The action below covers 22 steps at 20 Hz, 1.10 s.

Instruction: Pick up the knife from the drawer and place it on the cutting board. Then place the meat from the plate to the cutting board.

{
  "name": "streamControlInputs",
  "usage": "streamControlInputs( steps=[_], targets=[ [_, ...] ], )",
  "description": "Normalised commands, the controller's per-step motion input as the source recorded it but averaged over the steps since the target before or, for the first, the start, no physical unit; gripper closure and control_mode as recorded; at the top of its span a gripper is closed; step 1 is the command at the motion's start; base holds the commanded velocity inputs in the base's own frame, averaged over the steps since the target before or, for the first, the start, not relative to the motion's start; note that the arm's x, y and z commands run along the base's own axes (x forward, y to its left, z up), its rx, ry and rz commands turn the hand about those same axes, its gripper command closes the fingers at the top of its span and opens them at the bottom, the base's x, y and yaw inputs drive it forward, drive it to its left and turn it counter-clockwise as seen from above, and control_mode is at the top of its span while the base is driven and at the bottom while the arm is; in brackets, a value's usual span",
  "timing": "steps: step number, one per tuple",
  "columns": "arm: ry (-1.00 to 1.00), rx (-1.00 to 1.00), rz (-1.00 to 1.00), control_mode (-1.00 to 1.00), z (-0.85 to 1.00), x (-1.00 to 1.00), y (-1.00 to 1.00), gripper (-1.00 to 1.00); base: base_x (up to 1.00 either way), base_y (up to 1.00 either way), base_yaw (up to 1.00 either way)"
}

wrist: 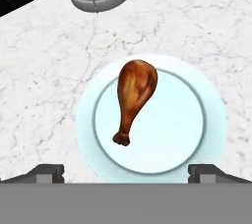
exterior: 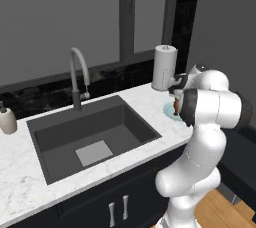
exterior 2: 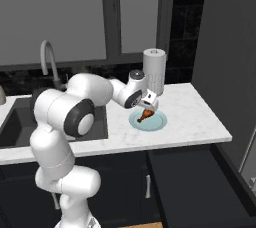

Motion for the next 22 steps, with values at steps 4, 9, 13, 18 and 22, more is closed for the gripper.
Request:
streamControlInputs(
  steps=[4, 9, 13, 18, 22],
  targets=[
    [0.00, -0.02, 0.00, -1.00, -0.34, 0.32, -0.03, -1.00, 0.00, 0.00, 0.00],
    [0.00, -0.02, 0.00, -1.00, -0.33, 0.29, -0.01, -1.00, 0.00, 0.00, 0.00],
    [0.00, 0.00, 0.00, -1.00, -0.27, 0.28, -0.06, -1.00, 0.00, 0.00, 0.00],
    [0.00, 0.00, 0.00, -1.00, -0.23, 0.30, -0.11, -1.00, 0.00, 0.00, 0.00],
    [0.00, 0.00, 0.00, -1.00, -0.22, 0.54, -0.17, -1.00, 0.00, 0.00, 0.00]
  ],
)
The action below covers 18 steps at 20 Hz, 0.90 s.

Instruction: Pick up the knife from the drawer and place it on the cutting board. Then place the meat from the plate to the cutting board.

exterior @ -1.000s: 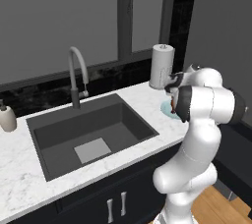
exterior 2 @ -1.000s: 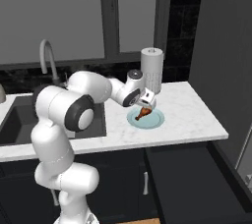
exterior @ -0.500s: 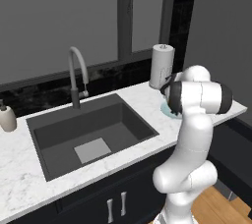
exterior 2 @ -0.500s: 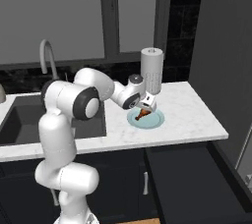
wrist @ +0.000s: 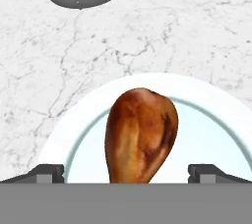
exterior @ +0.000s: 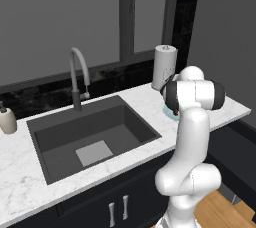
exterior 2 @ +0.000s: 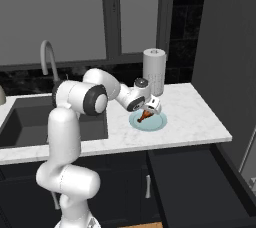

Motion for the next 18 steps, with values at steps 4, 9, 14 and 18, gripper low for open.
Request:
streamControlInputs(
  steps=[4, 9, 14, 18],
  targets=[
    [0.00, 0.00, 0.00, -1.00, -0.23, 0.49, -0.13, -1.00, 0.00, 0.00, 0.00],
    [0.00, 0.00, 0.00, -1.00, -0.26, 0.30, -0.16, -1.00, 0.00, 0.00, 0.00],
    [0.00, 0.00, 0.00, -1.00, -0.33, 0.12, -0.03, 1.00, 0.00, 0.00, 0.00],
    [0.00, 0.00, 0.00, -1.00, -0.44, 0.00, 0.00, 1.00, 0.00, 0.00, 0.00]
  ],
)
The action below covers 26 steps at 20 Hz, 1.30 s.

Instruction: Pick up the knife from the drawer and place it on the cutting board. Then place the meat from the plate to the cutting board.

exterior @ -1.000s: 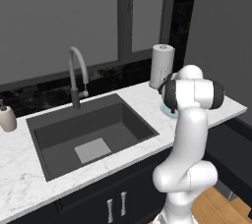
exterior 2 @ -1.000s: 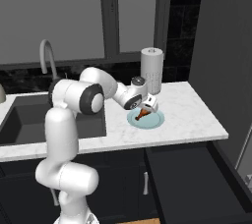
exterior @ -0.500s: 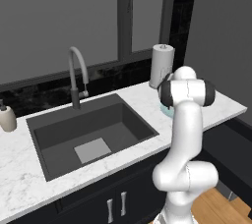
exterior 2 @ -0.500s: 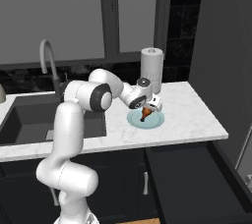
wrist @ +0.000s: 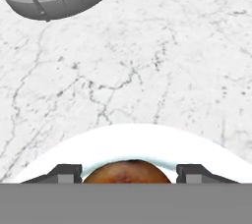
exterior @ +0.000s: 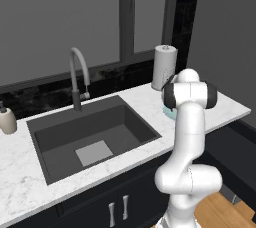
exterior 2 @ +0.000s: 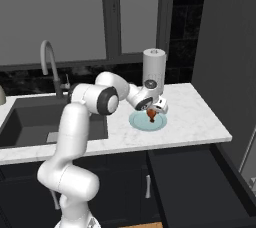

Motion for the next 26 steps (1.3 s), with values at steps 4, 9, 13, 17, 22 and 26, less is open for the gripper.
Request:
streamControlInputs(
  steps=[4, 9, 13, 17, 22, 26],
  targets=[
    [0.00, 0.00, 0.00, -1.00, -0.39, -0.31, 0.00, 1.00, 0.00, 0.00, 0.00],
    [-0.07, 0.01, 0.00, -1.00, 0.14, -0.59, -0.12, 1.00, 0.00, 0.00, 0.00],
    [-0.11, 0.14, 0.00, -1.00, 0.81, -0.44, -0.14, 1.00, 0.00, 0.00, 0.00],
    [-0.11, 0.13, 0.04, -1.00, 1.00, -0.49, -0.01, 1.00, 0.00, 0.00, 0.00],
    [-0.04, 0.12, 0.11, -1.00, 0.96, -0.57, 0.02, 1.00, 0.00, 0.00, 0.00],
    [0.00, 0.01, 0.04, -1.00, 0.49, -0.55, 0.30, 1.00, 0.00, 0.00, 0.00]
  ],
)
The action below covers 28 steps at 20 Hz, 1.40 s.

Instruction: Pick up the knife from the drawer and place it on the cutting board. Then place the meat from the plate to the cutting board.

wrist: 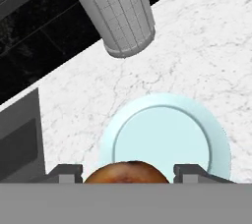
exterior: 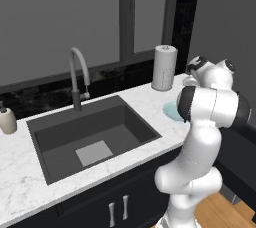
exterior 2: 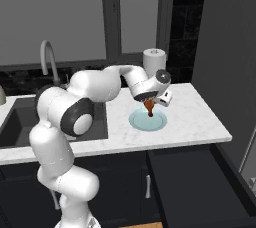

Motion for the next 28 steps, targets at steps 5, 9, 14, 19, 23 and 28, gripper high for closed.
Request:
streamControlInputs(
  steps=[5, 9, 14, 19, 23, 28],
  targets=[
    [0.00, -0.11, 0.11, -1.00, 0.26, -0.77, 0.85, 1.00, 0.00, 0.00, 0.00],
    [-0.02, -0.20, 0.07, -1.00, 0.23, -0.94, 0.98, 1.00, 0.00, 0.00, 0.00],
    [-0.15, -0.15, -0.01, -1.00, 0.29, -1.00, 0.58, 1.00, 0.00, 0.00, 0.00],
    [-0.02, 0.00, 0.01, -1.00, 0.25, -0.79, 0.43, 1.00, 0.00, 0.00, 0.00],
    [0.00, 0.08, 0.09, -1.00, 0.39, -0.64, 0.30, 1.00, 0.00, 0.00, 0.00],
    [0.00, 0.01, 0.15, -1.00, 0.34, -0.57, 0.34, 1.00, 0.00, 0.00, 0.00]
  ],
)
